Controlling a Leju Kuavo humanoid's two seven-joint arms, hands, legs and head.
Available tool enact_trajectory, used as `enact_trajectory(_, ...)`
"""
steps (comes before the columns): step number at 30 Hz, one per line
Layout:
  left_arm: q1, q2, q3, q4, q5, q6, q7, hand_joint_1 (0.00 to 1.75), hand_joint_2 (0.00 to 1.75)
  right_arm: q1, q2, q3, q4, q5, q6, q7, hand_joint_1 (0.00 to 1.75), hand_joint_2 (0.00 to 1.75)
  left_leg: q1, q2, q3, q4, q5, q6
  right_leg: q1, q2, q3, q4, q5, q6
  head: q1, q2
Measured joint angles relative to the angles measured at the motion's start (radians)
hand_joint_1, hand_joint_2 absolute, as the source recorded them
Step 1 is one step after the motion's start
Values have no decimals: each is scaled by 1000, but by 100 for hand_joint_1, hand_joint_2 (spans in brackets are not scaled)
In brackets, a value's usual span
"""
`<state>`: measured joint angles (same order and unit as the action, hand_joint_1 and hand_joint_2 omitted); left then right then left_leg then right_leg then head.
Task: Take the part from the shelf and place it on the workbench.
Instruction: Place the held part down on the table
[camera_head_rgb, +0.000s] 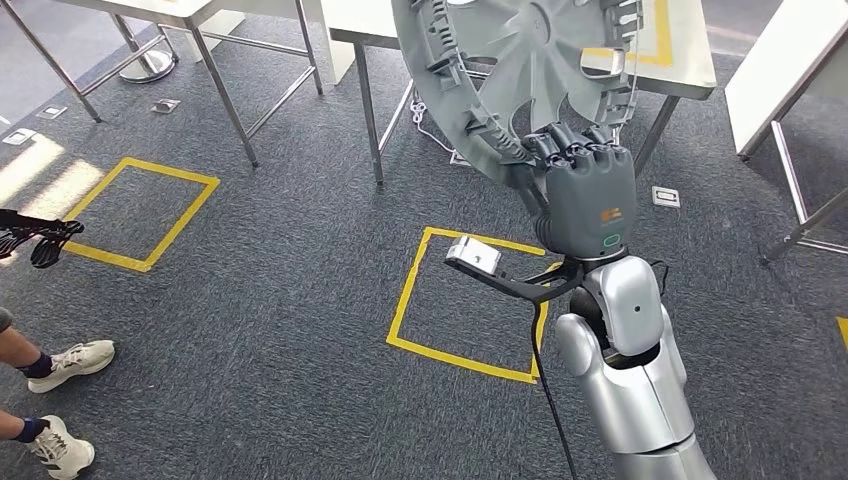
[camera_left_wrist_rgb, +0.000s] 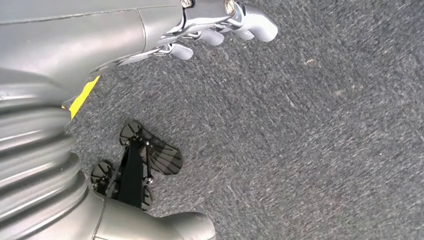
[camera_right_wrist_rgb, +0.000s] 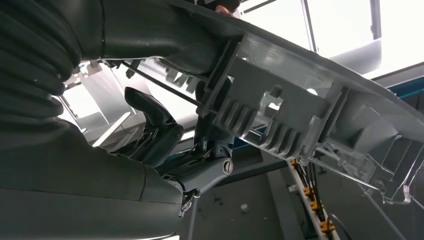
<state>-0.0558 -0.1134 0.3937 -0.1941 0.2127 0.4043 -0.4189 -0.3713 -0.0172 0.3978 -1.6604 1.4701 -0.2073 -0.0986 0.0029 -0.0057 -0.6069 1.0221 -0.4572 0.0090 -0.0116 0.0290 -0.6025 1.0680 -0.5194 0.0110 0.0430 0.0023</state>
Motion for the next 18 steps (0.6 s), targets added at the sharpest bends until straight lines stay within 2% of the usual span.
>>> enact_trajectory(1, 0, 0, 0, 0, 0, 0, 0, 0, 175, 1, 0, -3, -2, -2, -1, 0, 175, 175, 3, 1, 8, -8, 0, 4, 1, -6, -19, 41, -20, 2, 2, 0)
enact_trajectory(3, 1, -1, 0, 0, 0, 0, 0, 0, 175, 4, 0, -10, -2, -6, -6, -2, 175, 175, 2, 3, 18, -11, -5, 9, 2, -14, -90, 170, -67, 6, 4, 0)
enact_trajectory(4, 1, -1, 0, 0, 0, 0, 0, 0, 175, 6, -1, -14, -2, -8, -8, -3, 175, 175, 2, 4, 22, -10, -10, 10, 2, -14, -125, 225, -78, 8, 4, 0)
enact_trajectory(5, 2, -1, 0, 0, 0, 1, 1, 0, 175, 9, -2, -17, -2, -9, -10, -4, 175, 175, 3, 5, 27, -9, -15, 10, 1, -15, -147, 249, -72, 10, 4, 0)
enact_trajectory(6, 2, -2, 0, 0, -1, 1, 2, 0, 175, 10, -2, -20, -2, -10, -11, -4, 175, 175, 4, 5, 34, -7, -21, 8, 0, -16, -148, 235, -45, 12, 4, 0)
enact_trajectory(8, 2, -2, 0, 0, -3, 3, 7, 0, 175, 12, -3, -27, -2, -20, -11, -4, 175, 175, 6, 5, 49, -3, -36, 3, -2, -25, -101, 109, 41, 14, 5, 0)
enact_trajectory(9, 1, -2, 0, 0, -4, 4, 9, 0, 175, 11, -3, -32, -2, -27, -11, -4, 175, 175, 5, 4, 54, 1, -43, -2, 0, -30, -70, 42, 69, 13, 6, 0)
enact_trajectory(10, 1, -3, 0, 0, -5, 6, 11, 0, 175, 11, -3, -36, -2, -34, -10, -3, 175, 175, 4, 3, 56, 4, -49, -8, 1, -33, -48, -4, 82, 9, 6, 0)
enact_trajectory(12, 1, -3, 0, 0, -6, 8, 16, 0, 175, 11, -3, -44, -3, -44, -8, -2, 175, 175, 1, 4, 58, 4, -56, -20, 7, -33, -33, -30, 75, -3, 7, 0)
enact_trajectory(14, 0, -3, 0, 0, -11, 8, 21, 0, 175, 12, -4, -50, -6, -50, -1, -1, 175, 175, 2, 8, 64, 3, -63, -31, 5, -27, -27, -34, 71, -17, 7, 0)
enact_trajectory(15, -1, -4, 0, 0, -14, 8, 23, 0, 175, 13, -4, -53, -8, -53, 3, 0, 175, 175, 3, 9, 59, 21, -74, -36, 3, -26, -20, -38, 69, -23, 5, 0)
enact_trajectory(16, -3, -4, 0, -1, -17, 8, 24, 0, 175, 14, -4, -55, -11, -54, 6, 1, 175, 175, 4, 9, 43, 58, -92, -40, 0, -25, -13, -41, 67, -30, 3, 0)
enact_trajectory(18, -3, -4, 0, -1, -21, 7, 24, 0, 175, 18, -4, -58, -13, -56, 9, 4, 175, 175, 6, 9, -31, 190, -142, -46, -1, -23, -3, -42, 59, -38, -2, 0)
